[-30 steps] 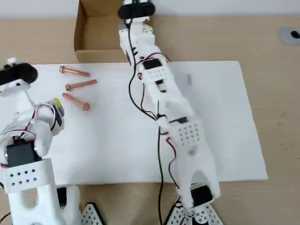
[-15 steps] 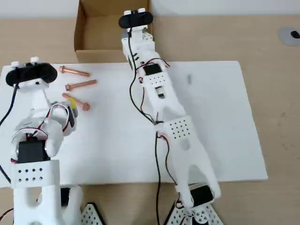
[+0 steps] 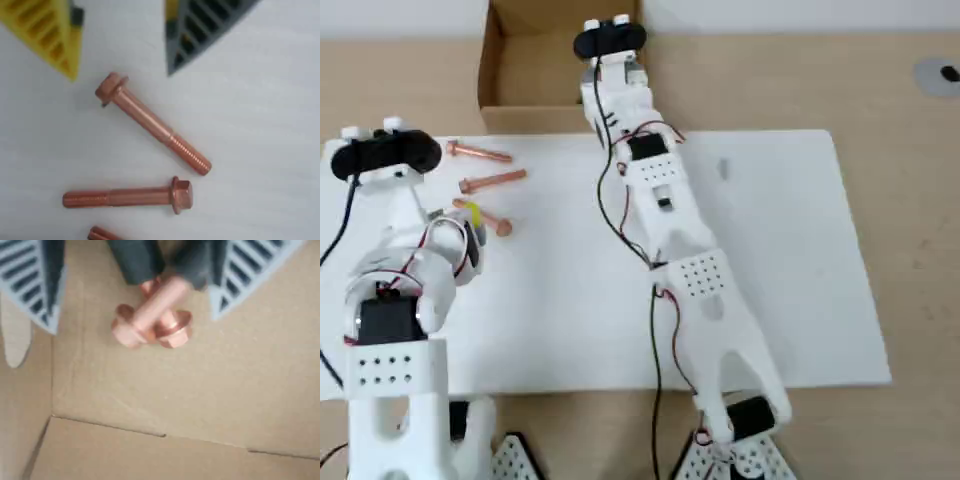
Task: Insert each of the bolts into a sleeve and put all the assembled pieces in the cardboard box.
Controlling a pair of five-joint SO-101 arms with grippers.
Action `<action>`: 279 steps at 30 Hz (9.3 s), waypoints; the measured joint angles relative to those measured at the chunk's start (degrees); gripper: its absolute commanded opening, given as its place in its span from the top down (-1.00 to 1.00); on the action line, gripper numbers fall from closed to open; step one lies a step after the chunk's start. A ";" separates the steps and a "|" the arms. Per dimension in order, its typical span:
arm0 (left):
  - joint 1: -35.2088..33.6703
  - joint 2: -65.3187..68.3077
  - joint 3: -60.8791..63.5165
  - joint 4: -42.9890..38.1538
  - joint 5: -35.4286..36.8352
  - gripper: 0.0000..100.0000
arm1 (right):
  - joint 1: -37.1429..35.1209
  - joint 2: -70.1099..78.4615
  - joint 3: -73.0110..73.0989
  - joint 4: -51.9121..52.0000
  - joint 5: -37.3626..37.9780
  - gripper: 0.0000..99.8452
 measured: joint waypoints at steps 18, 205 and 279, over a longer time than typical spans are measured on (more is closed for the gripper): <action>0.00 18.29 -10.11 1.49 24.53 0.74 | 0.18 -18.11 -10.46 45.71 -6.15 0.50; -4.04 75.69 -38.07 43.34 50.55 0.78 | 20.48 -82.37 68.04 75.96 -1.05 0.50; -14.42 31.12 -6.33 18.73 -83.34 0.87 | 19.08 -82.37 68.13 74.64 -1.05 0.50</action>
